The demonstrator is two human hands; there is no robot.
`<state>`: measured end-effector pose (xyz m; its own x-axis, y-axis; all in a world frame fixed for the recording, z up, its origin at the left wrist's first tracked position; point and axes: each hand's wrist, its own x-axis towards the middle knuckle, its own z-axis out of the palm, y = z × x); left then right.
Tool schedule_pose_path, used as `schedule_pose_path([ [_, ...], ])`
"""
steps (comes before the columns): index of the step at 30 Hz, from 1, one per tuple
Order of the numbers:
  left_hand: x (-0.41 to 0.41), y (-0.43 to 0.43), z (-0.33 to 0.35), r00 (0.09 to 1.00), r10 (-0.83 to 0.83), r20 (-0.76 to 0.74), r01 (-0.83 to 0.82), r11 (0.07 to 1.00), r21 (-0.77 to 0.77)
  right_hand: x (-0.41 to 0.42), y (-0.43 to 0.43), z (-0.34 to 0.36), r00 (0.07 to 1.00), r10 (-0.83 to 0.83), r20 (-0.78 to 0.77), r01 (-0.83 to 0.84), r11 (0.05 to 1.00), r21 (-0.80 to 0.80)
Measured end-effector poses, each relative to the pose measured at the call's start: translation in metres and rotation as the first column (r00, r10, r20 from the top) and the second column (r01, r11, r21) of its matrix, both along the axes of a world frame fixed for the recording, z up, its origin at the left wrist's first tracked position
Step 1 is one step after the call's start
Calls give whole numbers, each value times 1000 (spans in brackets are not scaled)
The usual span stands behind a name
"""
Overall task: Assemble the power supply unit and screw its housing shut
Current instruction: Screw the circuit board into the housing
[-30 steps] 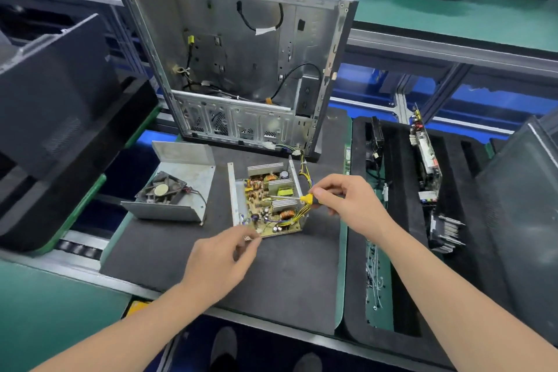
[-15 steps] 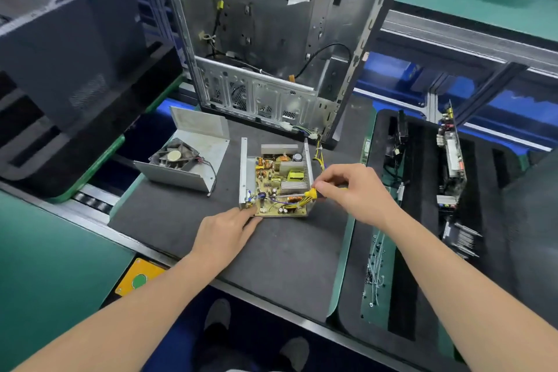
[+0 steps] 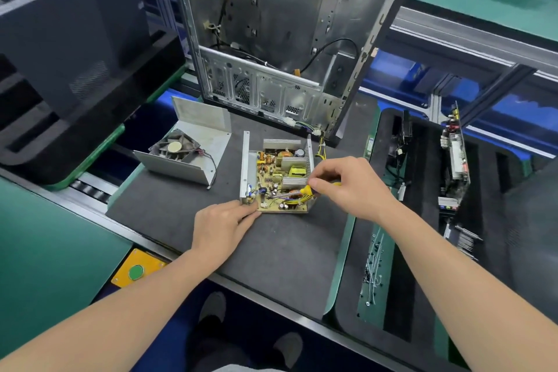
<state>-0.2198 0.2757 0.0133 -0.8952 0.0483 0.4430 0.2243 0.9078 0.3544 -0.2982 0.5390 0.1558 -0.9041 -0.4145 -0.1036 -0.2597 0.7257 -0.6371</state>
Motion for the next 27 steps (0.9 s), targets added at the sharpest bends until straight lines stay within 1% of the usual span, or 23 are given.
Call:
schedule_pose_path([
  [5,0,-1,3,1000,-13,26,12,999,43,-2,-7,1,1000,11,5,-11,999,36],
  [9,1,1,4,1000,-9,25,8,999,37,-2,-13,2,998,51,-44,-47,994,95],
  [12,3,3,5,999,14,-29,-12,999,44,-2,-17,3,992,88,-85,-75,986,149],
  [16,4,5,4,996,-29,-81,29,1000,9,-2,-24,4,984,139,-107,-114,971,209],
  [21,-1,2,4,999,-35,35,32,996,80,-4,-27,3,985,137,-102,-114,971,210],
  [27,-2,1,4,997,-72,41,68,994,85,-5,-29,0,987,133,-88,-112,971,210],
])
